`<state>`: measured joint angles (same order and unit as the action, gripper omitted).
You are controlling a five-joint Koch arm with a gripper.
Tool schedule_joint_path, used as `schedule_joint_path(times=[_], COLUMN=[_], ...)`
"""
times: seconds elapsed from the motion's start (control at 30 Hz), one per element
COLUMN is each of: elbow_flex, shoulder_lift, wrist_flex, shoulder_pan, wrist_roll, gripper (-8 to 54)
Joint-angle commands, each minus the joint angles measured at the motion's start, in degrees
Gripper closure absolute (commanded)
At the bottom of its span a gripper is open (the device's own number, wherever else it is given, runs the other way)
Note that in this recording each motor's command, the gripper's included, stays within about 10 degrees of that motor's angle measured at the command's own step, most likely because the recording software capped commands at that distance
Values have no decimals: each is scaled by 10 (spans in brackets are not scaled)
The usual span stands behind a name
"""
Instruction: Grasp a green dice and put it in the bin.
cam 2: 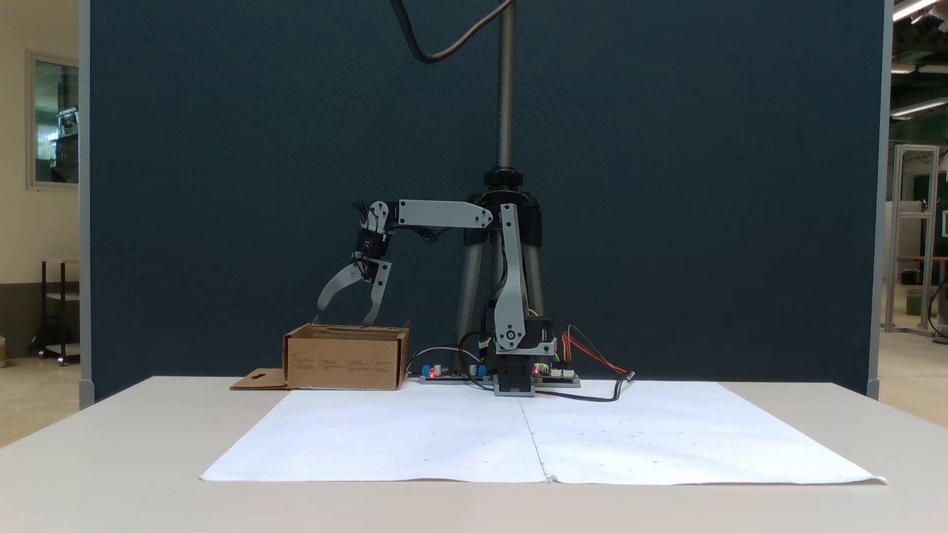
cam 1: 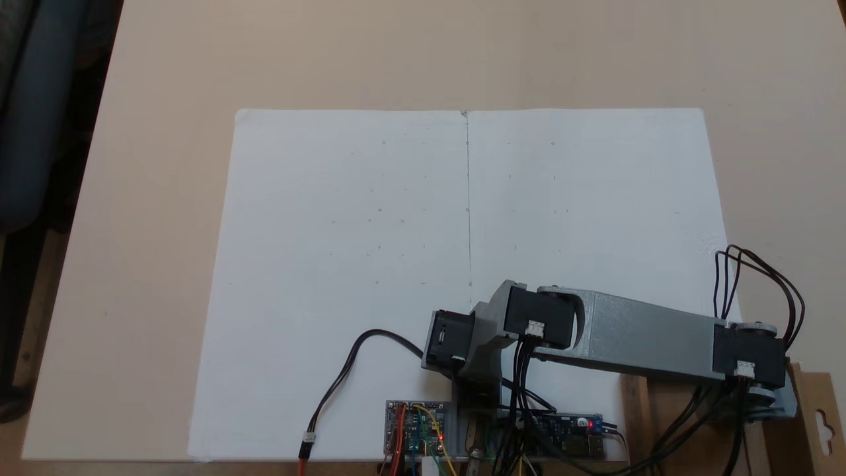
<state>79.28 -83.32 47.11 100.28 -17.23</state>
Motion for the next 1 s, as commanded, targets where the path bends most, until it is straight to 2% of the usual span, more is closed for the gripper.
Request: schedule_joint_path(times=[0.0, 0.2, 0.27, 0.73, 0.97], elbow_flex=[-34, -112, -115, -92, -80], shoulder_lift=[-9, -65, -91, -207, -234], wrist_flex=[-47, -50, -50, -50, -59], shoulder_pan=[-21, -202, -271, -782, -962], wrist_roll=[25, 166, 178, 196, 196], gripper=[29, 40, 40, 14, 11])
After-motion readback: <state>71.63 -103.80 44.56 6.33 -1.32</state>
